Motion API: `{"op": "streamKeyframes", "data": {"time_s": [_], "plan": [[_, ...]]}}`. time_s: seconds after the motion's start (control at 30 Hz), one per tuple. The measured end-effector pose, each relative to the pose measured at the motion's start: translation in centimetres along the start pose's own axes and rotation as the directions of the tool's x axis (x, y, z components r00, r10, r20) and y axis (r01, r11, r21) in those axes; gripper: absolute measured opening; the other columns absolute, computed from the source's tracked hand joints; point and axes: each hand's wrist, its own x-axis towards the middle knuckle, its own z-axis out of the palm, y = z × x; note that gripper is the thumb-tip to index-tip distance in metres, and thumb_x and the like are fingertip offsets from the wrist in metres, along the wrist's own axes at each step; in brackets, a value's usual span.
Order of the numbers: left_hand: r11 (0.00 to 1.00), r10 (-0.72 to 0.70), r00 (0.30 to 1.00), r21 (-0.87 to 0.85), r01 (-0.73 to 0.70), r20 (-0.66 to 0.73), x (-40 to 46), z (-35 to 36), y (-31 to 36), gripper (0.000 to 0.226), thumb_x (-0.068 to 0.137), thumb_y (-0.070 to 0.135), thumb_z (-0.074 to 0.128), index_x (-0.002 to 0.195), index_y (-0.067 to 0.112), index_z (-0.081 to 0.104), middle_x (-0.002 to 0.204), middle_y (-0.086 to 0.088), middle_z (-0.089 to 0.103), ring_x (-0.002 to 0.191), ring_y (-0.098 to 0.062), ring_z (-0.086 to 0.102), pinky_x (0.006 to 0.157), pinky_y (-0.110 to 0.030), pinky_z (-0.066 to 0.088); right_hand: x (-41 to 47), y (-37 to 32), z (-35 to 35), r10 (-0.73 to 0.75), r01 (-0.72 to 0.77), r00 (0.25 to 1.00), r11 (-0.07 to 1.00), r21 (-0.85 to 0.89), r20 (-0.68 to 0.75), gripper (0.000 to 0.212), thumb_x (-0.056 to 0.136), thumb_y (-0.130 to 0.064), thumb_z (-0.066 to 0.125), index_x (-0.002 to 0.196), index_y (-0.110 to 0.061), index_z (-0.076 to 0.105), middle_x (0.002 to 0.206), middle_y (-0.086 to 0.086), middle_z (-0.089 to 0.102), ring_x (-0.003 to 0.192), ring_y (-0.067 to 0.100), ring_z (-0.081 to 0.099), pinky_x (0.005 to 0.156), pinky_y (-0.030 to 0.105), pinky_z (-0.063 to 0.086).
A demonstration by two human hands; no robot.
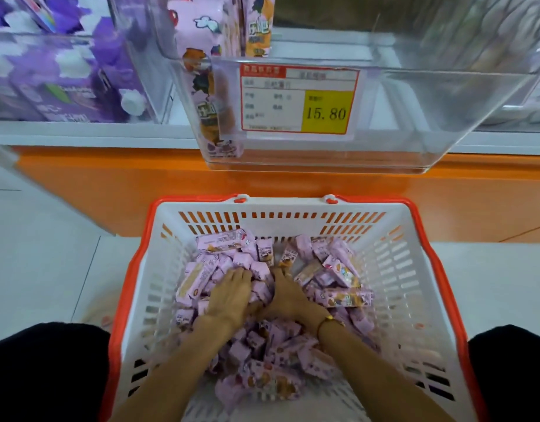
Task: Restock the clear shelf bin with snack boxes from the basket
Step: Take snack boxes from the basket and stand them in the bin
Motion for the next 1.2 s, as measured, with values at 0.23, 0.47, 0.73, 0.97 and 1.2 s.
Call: {"op": "streamKeyframes", "data": {"time_s": [0.23, 0.47, 0.73, 0.97, 1.2], "plan": [[0.997, 0.013, 0.993, -0.08, -0.022, -0.117, -1.2, 1.8, 0.4, 0.044, 0.094, 0.052, 0.038, 0.134, 0.033, 0.042, 0.112, -0.002, 0.064, 0.111, -0.023, 0.052, 0.09, -0.032, 0.036, -1.2, 1.9, -1.1, 0.021, -0.025, 0.999, 0.994, 0.102, 0.041, 0.088, 0.074, -0.029, 0.08, 0.141, -0.016, 0.024, 0.121, 0.01, 0.058, 0.107, 0.029, 0.059, 0.089, 0.041, 0.052], [0.967, -0.02, 0.992, -0.255, -0.012, -0.121, -1.0, 0.9, 0.7, 0.05, 0.086, 0.063, 0.045, 0.128, 0.036, 0.047, 0.099, -0.003, 0.069, 0.091, -0.021, 0.064, 0.067, -0.03, 0.043, -1.9, 1.6, -2.0, -0.009, 0.012, 0.999, 0.996, 0.084, -0.035, 0.073, 0.072, -0.024, 0.082, 0.131, -0.011, 0.041, 0.114, 0.012, 0.062, 0.103, 0.03, 0.061, 0.087, 0.048, 0.052], [0.426, -0.257, 0.96, -0.905, 0.013, -0.108, -3.3, -5.4, 0.4, 0.068, 0.076, 0.062, 0.055, 0.119, 0.009, 0.06, 0.069, -0.004, 0.054, 0.078, -0.02, 0.06, 0.074, -0.022, 0.044, -5.1, -4.2, -7.3, -0.077, 0.111, 0.989, 0.949, 0.294, -0.123, 0.034, 0.075, -0.037, 0.077, 0.092, -0.025, 0.051, 0.084, -0.003, 0.059, 0.078, 0.017, 0.06, 0.067, 0.021, 0.052], [0.159, -0.217, 0.975, -0.984, 0.081, 0.045, -7.0, -12.3, 2.0, 0.069, 0.087, 0.063, 0.039, 0.141, 0.02, 0.038, 0.146, -0.006, 0.039, 0.131, -0.023, 0.04, 0.105, -0.033, 0.035, -11.4, -13.7, -12.6, -0.08, 0.063, 0.995, 0.973, 0.223, 0.064, 0.026, 0.086, -0.025, 0.069, 0.1, -0.004, 0.065, 0.1, 0.015, 0.07, 0.08, 0.02, 0.068, 0.08, 0.03, 0.058], [0.406, -0.221, 0.928, -0.893, -0.193, -0.301, -13.7, -23.5, 0.4, 0.021, 0.074, 0.041, 0.075, 0.077, 0.03, 0.058, 0.075, 0.02, 0.059, 0.066, 0.007, 0.052, 0.042, 0.0, 0.036, -18.5, -19.8, -18.3, -0.26, 0.188, 0.957, 0.895, 0.404, 0.132, 0.006, 0.091, -0.008, 0.06, 0.089, -0.012, 0.065, 0.085, 0.002, 0.07, 0.075, 0.009, 0.066, 0.076, 0.019, 0.057]]}}
